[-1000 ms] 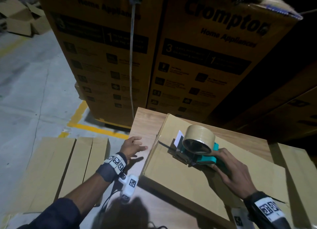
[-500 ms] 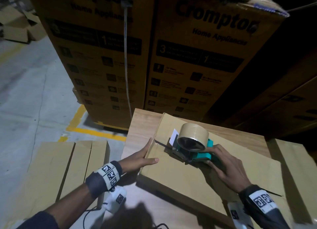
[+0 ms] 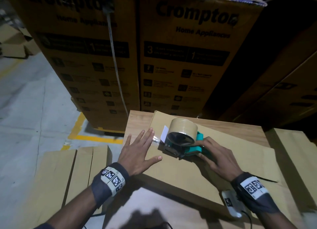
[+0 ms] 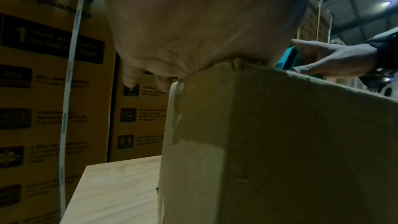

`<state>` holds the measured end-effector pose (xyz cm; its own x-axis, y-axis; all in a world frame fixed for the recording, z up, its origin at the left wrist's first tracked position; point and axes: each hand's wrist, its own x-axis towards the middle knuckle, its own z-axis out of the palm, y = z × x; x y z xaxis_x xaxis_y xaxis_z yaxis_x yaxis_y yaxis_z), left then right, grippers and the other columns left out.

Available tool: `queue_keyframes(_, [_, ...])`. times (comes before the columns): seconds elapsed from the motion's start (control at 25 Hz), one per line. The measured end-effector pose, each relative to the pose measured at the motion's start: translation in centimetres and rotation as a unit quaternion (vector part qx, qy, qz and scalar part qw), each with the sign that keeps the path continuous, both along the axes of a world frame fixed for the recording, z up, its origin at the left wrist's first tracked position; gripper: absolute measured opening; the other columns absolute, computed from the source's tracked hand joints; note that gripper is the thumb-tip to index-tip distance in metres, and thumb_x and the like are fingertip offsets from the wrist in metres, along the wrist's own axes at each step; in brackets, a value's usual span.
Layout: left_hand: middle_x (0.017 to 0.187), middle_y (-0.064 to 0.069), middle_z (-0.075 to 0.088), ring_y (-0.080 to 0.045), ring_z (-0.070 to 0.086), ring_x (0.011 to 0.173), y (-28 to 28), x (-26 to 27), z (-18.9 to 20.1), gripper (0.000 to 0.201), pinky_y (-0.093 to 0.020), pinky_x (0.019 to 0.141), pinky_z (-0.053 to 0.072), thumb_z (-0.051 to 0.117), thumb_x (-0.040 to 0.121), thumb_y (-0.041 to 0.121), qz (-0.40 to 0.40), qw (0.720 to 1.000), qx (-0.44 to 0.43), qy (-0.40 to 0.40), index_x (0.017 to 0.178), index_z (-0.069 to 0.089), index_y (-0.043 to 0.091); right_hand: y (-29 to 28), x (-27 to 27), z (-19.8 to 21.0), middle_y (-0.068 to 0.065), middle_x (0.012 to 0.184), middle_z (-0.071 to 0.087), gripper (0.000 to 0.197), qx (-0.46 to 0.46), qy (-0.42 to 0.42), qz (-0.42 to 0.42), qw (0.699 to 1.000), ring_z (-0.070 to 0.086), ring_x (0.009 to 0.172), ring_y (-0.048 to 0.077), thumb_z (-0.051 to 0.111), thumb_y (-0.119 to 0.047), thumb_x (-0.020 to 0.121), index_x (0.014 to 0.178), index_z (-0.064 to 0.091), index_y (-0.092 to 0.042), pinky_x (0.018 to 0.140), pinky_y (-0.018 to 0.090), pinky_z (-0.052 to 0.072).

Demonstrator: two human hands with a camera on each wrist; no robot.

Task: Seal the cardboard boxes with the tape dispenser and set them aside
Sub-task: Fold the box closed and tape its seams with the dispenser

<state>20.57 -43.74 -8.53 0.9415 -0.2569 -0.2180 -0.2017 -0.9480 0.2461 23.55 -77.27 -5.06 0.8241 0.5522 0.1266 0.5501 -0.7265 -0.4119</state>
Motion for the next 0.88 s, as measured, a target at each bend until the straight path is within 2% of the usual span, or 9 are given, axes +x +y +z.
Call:
queue_keyframes(0.2, [0.165,0.017,-0.026,-0.015,-0.006,0.158,-0.6,-0.4,0.2,0.110,-0.059,0.122,-0.008,0.010,0.079,0.099,0.033,0.999,0.031,-0.013,0.160,-0.020,0.031,-1.4,0.3,1.3,-0.022,0.126,0.050,0.047,0.009,0.014,-0.003,1.000,0.056,0.099,0.002,0.062,-0.035,0.096,0.139,0.047,-0.045,0.077,0.026,0.060])
queue_keyframes(0.28, [0.165,0.017,-0.027,-0.016,-0.005,0.158,-0.7,-0.4,0.3,0.116,-0.060,0.122,-0.006,0.011,0.075,0.102,0.035,0.998,0.045,-0.008,0.160,-0.020,0.030,-3.2,0.0,2.0,-0.022,0.125,0.052,0.044,-0.002,0.019,-0.005,1.000,0.059,0.100,0.004,0.056,-0.044,0.095,0.138,0.047,-0.049,0.078,0.026,0.060])
queue_keyframes(0.36, [0.165,0.017,-0.027,-0.017,-0.003,0.158,-0.7,-0.3,0.3,0.119,-0.063,0.123,-0.004,0.011,0.072,0.104,0.037,0.998,0.052,-0.005,0.161,-0.019,0.030,-5.6,-0.9,2.5,-0.023,0.124,0.052,0.047,-0.007,0.028,-0.008,1.000,0.062,0.101,0.007,0.054,-0.046,0.094,0.138,0.042,-0.058,0.079,0.026,0.060])
queue_keyframes(0.48, [0.167,0.016,-0.022,-0.020,0.003,0.158,-0.8,-0.4,0.1,0.121,-0.068,0.122,0.003,0.014,0.071,0.104,0.034,0.998,0.047,-0.011,0.162,-0.014,0.030,-9.5,-2.6,3.1,-0.034,0.125,0.046,0.071,-0.007,0.048,-0.028,0.998,0.061,0.104,0.007,0.065,-0.028,0.089,0.137,0.031,-0.067,0.079,0.019,0.055])
queue_keyframes(0.56, [0.166,0.016,-0.022,-0.021,0.005,0.158,-0.8,-0.4,0.0,0.120,-0.068,0.122,0.004,0.014,0.071,0.104,0.033,0.998,0.057,-0.015,0.162,-0.015,0.030,-12.0,-3.5,3.4,-0.038,0.128,0.046,0.076,-0.012,0.046,-0.040,0.998,0.057,0.106,0.004,0.069,-0.020,0.086,0.135,0.035,-0.067,0.080,0.018,0.053])
queue_keyframes(0.6, [0.166,0.017,-0.023,-0.021,0.004,0.158,-0.8,-0.5,0.0,0.120,-0.067,0.122,0.003,0.013,0.071,0.104,0.033,0.997,0.065,-0.014,0.161,-0.016,0.030,-13.4,-4.0,3.4,-0.036,0.127,0.047,0.074,-0.019,0.036,-0.049,0.998,0.057,0.106,0.004,0.072,-0.016,0.085,0.134,0.040,-0.062,0.081,0.022,0.055])
queue_keyframes(0.72, [0.166,0.017,-0.020,-0.021,0.008,0.158,-0.8,-0.5,0.1,0.119,-0.067,0.122,0.004,0.017,0.072,0.104,0.034,0.997,0.059,-0.022,0.162,-0.013,0.032,-17.1,-5.0,3.2,-0.022,0.123,0.051,0.070,-0.036,0.010,-0.102,0.994,0.061,0.103,0.011,0.080,-0.002,0.079,0.131,0.050,-0.041,0.079,0.046,0.061])
queue_keyframes(0.8, [0.166,0.019,-0.020,-0.021,0.008,0.158,-1.2,-0.6,0.2,0.116,-0.069,0.121,0.005,0.017,0.073,0.103,0.036,0.998,0.046,-0.018,0.161,-0.013,0.034,-19.7,-5.8,3.1,-0.026,0.120,0.050,0.068,-0.032,0.019,-0.121,0.992,0.059,0.103,0.008,0.080,0.000,0.080,0.128,0.052,-0.038,0.080,0.048,0.060])
queue_keyframes(0.88, [0.165,0.020,-0.022,-0.020,0.006,0.158,-1.3,-0.5,0.3,0.113,-0.069,0.121,0.004,0.013,0.073,0.103,0.041,0.998,0.043,-0.007,0.160,-0.016,0.037,-22.3,-6.4,3.2,-0.031,0.117,0.050,0.063,-0.038,0.023,-0.119,0.992,0.059,0.101,0.007,0.078,-0.005,0.083,0.124,0.052,-0.044,0.079,0.050,0.058])
